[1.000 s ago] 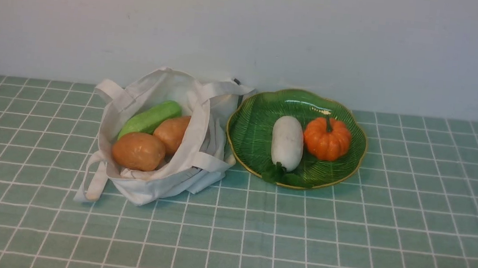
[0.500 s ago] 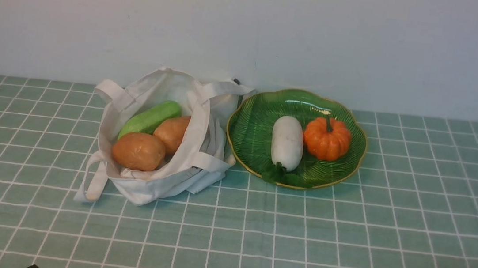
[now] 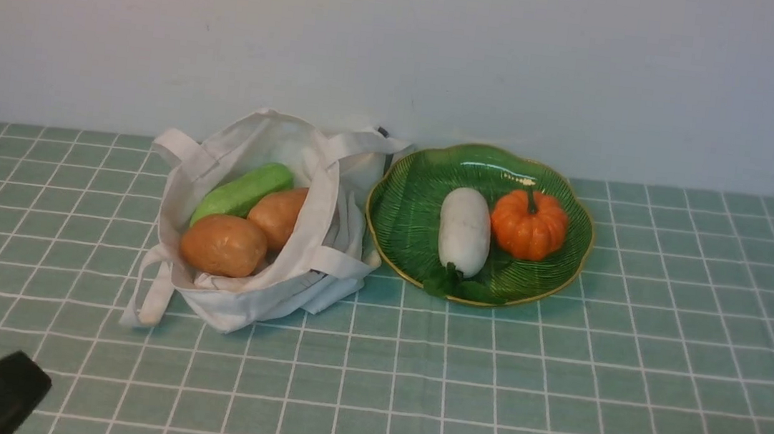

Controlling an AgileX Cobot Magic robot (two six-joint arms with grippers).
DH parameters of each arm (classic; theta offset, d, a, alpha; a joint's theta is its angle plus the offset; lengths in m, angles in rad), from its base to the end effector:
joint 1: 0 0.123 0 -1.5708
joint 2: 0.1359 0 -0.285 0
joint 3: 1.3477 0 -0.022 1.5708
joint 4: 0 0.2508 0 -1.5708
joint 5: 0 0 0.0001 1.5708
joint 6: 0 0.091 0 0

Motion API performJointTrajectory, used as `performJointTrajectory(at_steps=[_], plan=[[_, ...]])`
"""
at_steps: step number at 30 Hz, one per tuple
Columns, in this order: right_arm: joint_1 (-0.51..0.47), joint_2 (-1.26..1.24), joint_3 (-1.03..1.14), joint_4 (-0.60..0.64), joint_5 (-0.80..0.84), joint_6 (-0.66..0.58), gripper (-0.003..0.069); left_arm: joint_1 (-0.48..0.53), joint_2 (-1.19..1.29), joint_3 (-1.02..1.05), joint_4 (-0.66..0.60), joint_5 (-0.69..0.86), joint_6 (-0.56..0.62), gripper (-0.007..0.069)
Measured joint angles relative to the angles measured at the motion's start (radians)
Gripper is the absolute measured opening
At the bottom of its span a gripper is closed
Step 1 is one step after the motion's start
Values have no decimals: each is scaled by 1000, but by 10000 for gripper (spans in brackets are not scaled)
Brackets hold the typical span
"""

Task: Take vegetables from cloth bag on blue coffee tablecloth place on plate.
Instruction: 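Reach into the cloth bag and grasp the potato inside with the left gripper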

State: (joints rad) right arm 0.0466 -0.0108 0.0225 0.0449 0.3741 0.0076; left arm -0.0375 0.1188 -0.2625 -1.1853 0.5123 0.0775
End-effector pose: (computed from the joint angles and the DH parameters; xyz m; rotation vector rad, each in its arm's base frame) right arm 0.0525 0.0039 0.1726 -0.0087 1.8698 0.0816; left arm 0.0427 -0.0430 0.2754 -0.4484 1.6258 -1.2079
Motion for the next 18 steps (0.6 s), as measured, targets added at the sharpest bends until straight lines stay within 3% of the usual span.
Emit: performJointTrajectory(at_steps=[5,8,11,14,18], plan=[[0,0,0,0,0,0,-16,0,340,-269,358,332,12,-5],[0,0,0,0,0,0,-16,0,605,-453,635,535,7,-5],[0,0,0,0,0,0,-16,0,814,-604,853,632,-33,-5],[0,0,0,0,0,0,-16,0,984,-737,966,644,-89,-1],[0,0,0,0,0,0,-16,-16,1204,-849,988,642,-134,45]])
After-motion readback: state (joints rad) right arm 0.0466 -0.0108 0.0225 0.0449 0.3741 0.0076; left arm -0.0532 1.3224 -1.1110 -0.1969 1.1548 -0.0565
